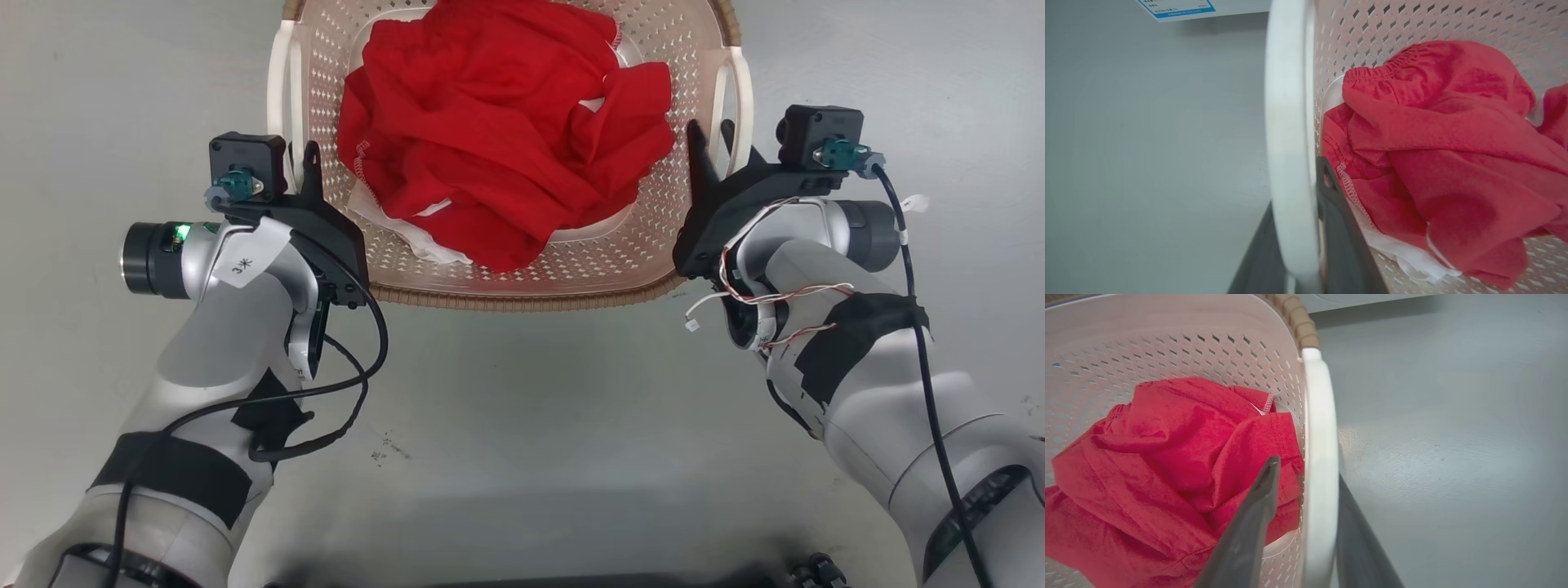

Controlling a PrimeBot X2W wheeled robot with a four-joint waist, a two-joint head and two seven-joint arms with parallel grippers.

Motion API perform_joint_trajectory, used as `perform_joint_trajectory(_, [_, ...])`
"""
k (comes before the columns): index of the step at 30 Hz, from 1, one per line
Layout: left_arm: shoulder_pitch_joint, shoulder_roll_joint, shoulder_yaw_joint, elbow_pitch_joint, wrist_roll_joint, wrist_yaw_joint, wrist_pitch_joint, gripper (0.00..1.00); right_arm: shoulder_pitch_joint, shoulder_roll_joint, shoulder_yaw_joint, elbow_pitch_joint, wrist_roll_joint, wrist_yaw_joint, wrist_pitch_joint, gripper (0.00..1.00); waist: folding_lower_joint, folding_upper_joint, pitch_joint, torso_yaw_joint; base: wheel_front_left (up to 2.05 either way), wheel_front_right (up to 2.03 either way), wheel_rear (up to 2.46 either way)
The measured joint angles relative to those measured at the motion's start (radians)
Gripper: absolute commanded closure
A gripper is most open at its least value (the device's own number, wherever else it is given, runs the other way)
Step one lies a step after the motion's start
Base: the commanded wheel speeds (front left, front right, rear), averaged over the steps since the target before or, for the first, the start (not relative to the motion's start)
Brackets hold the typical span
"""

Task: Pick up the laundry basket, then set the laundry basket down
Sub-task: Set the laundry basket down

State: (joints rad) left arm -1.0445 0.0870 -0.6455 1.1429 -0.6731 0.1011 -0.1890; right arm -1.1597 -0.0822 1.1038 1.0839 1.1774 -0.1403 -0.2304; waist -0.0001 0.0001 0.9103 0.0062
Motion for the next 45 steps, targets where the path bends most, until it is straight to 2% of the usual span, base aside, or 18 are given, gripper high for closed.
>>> perform_joint_trajectory(1, [0.000, -0.001, 0.000, 0.002, 0.000, 0.000, -0.005, 0.75, 0.000, 0.002, 0.000, 0.000, 0.000, 0.001, 0.000, 0.00, 0.0000, 0.0000, 0.000, 0.000, 0.00, 0.00, 0.00])
perform_joint_trajectory(2, [-0.001, -0.003, -0.001, 0.004, 0.000, 0.000, -0.008, 0.65, -0.001, 0.006, 0.000, 0.000, 0.000, 0.004, -0.001, 0.00, 0.0000, -0.0001, 0.000, 0.000, 0.00, 0.00, 0.00])
perform_joint_trajectory(3, [-0.001, -0.005, -0.001, 0.005, 0.000, 0.000, -0.008, 0.65, -0.001, 0.011, 0.001, 0.000, 0.000, 0.005, -0.002, 0.00, 0.0000, 0.0000, 0.000, 0.000, 0.00, 0.00, 0.00])
perform_joint_trajectory(4, [-0.002, -0.007, -0.001, 0.007, 0.000, 0.000, -0.012, 0.53, -0.003, 0.015, 0.001, 0.000, 0.000, 0.005, -0.006, 0.00, 0.0000, 0.0000, -0.001, 0.001, 0.00, 0.00, 0.00])
perform_joint_trajectory(5, [-0.002, -0.009, 0.000, 0.010, 0.000, 0.000, -0.013, 0.29, -0.005, 0.017, 0.002, 0.001, 0.000, 0.005, -0.009, 0.00, 0.0000, 0.0000, -0.001, 0.001, 0.00, 0.00, 0.00])
perform_joint_trajectory(6, [-0.002, -0.010, 0.000, 0.012, 0.000, 0.000, -0.016, 0.22, -0.008, 0.017, 0.002, 0.003, -0.001, 0.005, -0.009, 0.00, 0.0000, 0.0000, -0.002, 0.001, 0.00, 0.00, 0.00])
perform_joint_trajectory(7, [-0.001, -0.011, 0.002, 0.016, 0.000, 0.000, -0.016, 0.02, -0.011, 0.018, 0.002, 0.007, -0.001, 0.005, -0.009, 0.00, 0.0000, 0.0000, -0.004, 0.001, 0.00, 0.00, 0.00])
perform_joint_trajectory(20, [0.004, -0.017, 0.016, 0.050, -0.001, 0.000, -0.035, 0.00, -0.018, 0.018, 0.006, 0.060, -0.018, 0.005, -0.018, 0.00, 0.0000, -0.0001, -0.069, 0.002, 0.00, 0.00, 0.00])
perform_joint_trajectory(30, [0.032, -0.021, 0.026, 0.051, -0.011, -0.014, -0.054, 0.00, -0.012, 0.019, 0.002, 0.084, -0.027, 0.005, -0.019, 0.00, -0.0001, -0.0001, -0.160, -0.006, 0.00, 0.00, 0.00])
perform_joint_trajectory(37, [0.063, -0.024, 0.027, 0.032, -0.010, -0.031, -0.061, 0.00, 0.013, 0.019, -0.024, 0.061, -0.027, 0.005, -0.019, 0.00, -0.0001, -0.0001, -0.247, -0.014, 0.00, 0.00, 0.00])
perform_joint_trajectory(45, [0.137, -0.017, 0.064, -0.028, -0.011, -0.031, -0.061, 0.00, 0.073, 0.020, -0.049, 0.016, -0.045, 0.008, -0.019, 0.00, -0.0001, -0.0002, -0.345, -0.023, 0.00, 0.00, 0.00])
